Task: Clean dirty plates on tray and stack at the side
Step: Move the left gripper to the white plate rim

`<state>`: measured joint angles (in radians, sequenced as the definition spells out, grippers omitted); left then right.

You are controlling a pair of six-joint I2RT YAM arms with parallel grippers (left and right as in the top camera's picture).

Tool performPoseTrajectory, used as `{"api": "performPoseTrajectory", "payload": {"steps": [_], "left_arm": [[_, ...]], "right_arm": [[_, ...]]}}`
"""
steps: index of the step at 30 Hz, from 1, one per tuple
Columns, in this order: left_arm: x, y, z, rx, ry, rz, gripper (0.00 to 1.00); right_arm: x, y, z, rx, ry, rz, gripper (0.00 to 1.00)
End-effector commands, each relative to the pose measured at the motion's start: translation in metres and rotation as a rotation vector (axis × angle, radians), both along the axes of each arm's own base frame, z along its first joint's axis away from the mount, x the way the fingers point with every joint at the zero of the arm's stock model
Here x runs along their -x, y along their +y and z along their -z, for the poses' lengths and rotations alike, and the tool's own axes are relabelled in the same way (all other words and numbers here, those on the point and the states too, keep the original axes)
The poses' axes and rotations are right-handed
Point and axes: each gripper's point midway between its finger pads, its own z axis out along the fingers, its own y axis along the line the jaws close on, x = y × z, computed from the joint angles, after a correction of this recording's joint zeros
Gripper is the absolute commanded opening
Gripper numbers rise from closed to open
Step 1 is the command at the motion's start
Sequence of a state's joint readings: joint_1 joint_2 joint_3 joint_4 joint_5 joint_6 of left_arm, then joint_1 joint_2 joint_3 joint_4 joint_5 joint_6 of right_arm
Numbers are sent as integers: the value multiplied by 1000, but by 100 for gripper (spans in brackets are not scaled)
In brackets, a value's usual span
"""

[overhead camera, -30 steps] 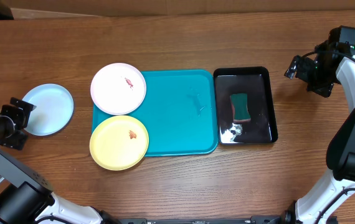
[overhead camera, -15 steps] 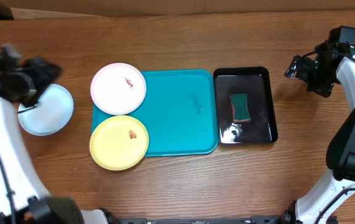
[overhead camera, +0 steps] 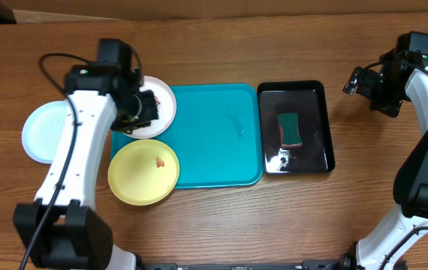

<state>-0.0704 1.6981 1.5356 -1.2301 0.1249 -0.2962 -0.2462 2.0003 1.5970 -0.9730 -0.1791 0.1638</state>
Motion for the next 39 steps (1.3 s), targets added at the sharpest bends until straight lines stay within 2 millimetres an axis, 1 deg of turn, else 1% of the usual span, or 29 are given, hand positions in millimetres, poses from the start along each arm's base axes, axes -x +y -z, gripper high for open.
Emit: {"api": "performPoseTrajectory", "payload": {"steps": [1, 4, 8, 9, 12, 14, 15, 16, 17, 19, 21, 22, 23, 26, 27, 28, 29, 30, 31, 33, 34, 35, 36, 37, 38, 39], "left_arm": [[5, -13, 15, 15, 54, 16, 4], [8, -33, 21, 100, 84, 71, 4], [11, -59, 19, 247, 90, 175, 4], [11, -62, 19, 264, 92, 187, 4], [11, -61, 20, 262, 98, 184, 5], [12, -58, 21, 242, 101, 177, 8], [11, -53, 23, 212, 105, 156, 13], [10, -45, 26, 166, 109, 121, 20], [8, -34, 29, 110, 112, 73, 32], [3, -12, 33, -12, 101, -23, 47], [-5, 4, 33, -101, 70, -78, 77], [-10, 10, 33, -132, 47, -86, 95], [-14, 12, 32, -148, 30, -89, 92], [-25, 18, 30, -173, -18, -106, 70], [-30, 22, 29, -183, -37, -127, 62], [-34, 27, 28, -192, -52, -155, 48], [-37, 34, 27, -201, -67, -193, 29], [-40, 38, 26, -200, -78, -221, 8], [-44, 44, 25, -195, -91, -248, 4], [-50, 54, 24, -181, -113, -281, 4], [-52, 63, 23, -183, -121, -294, 9], [-52, 69, 23, -186, -122, -301, 32], [-52, 75, 23, -191, -121, -301, 60], [-52, 79, 23, -194, -119, -300, 86], [-51, 84, 23, -200, -117, -295, 91], [-50, 88, 23, -203, -114, -296, 91]], "right_arm": [[-9, 0, -17, 6, -49, -1, 100], [-9, 0, -17, 6, -48, -1, 100], [-9, 0, -17, 6, -48, -1, 100], [-9, 0, -17, 6, -48, -1, 100], [-9, 0, -17, 6, -48, -1, 100], [-9, 0, -17, 6, -49, -1, 100], [-9, 0, -17, 6, -48, -1, 100], [-9, 0, -17, 6, -48, -1, 100], [-9, 0, -17, 6, -48, -1, 100], [-9, 0, -17, 6, -48, -1, 100], [-9, 0, -17, 6, -49, -1, 100], [-9, 0, -17, 6, -49, -1, 100], [-9, 0, -17, 6, -48, -1, 100], [-9, 0, -17, 7, -48, -1, 100], [-9, 0, -17, 6, -48, -1, 100], [-9, 0, -17, 6, -48, -1, 100], [-9, 0, -17, 6, -49, -1, 100], [-9, 0, -17, 6, -48, -1, 100], [-9, 0, -17, 6, -48, -1, 100], [-9, 0, -17, 6, -48, -1, 100], [-9, 0, -17, 6, -48, -1, 100], [-9, 0, -17, 7, -48, -1, 100], [-9, 0, -17, 6, -49, -1, 100], [-9, 0, -17, 6, -48, -1, 100], [-9, 0, -17, 7, -49, -1, 100], [-9, 0, -17, 6, -48, -1, 100]]}}
